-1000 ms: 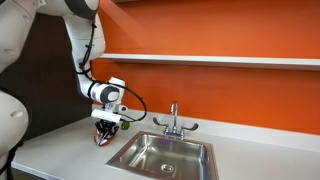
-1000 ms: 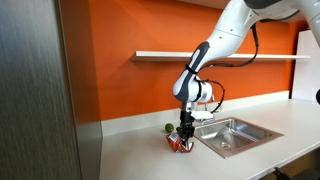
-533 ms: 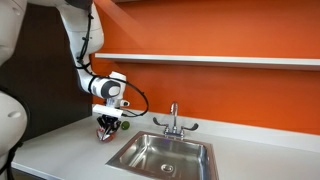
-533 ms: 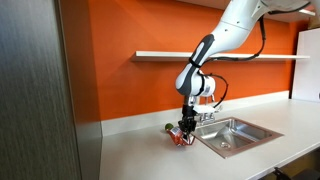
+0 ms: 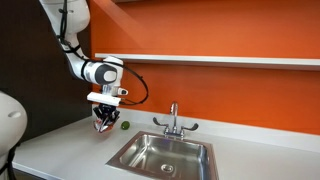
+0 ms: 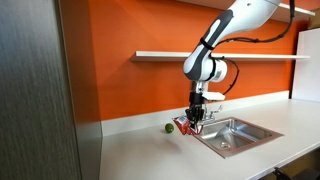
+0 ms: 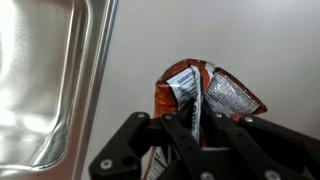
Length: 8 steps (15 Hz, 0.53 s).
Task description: Pick up the pack of snacks and put it on the shelf
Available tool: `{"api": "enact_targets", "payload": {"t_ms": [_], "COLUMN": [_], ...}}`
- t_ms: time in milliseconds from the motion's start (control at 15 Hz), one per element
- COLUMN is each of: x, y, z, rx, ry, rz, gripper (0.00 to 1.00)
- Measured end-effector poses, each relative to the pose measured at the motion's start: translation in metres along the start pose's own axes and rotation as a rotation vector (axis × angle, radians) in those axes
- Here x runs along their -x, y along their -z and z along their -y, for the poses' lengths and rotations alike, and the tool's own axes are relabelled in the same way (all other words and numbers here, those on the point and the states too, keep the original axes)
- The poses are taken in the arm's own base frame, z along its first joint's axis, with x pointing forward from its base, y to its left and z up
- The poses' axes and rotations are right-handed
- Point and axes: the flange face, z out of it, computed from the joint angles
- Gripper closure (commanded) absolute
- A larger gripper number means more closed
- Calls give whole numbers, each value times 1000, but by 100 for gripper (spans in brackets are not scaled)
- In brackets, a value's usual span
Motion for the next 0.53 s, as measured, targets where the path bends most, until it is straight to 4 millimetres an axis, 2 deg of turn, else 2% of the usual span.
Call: {"api": "enact_targets", "payload": {"t_ms": [533], "x": [74], "y": [83], "z": [-2], "rx": [24], "ry": [-73], "rz": [1], "gripper": [98]}}
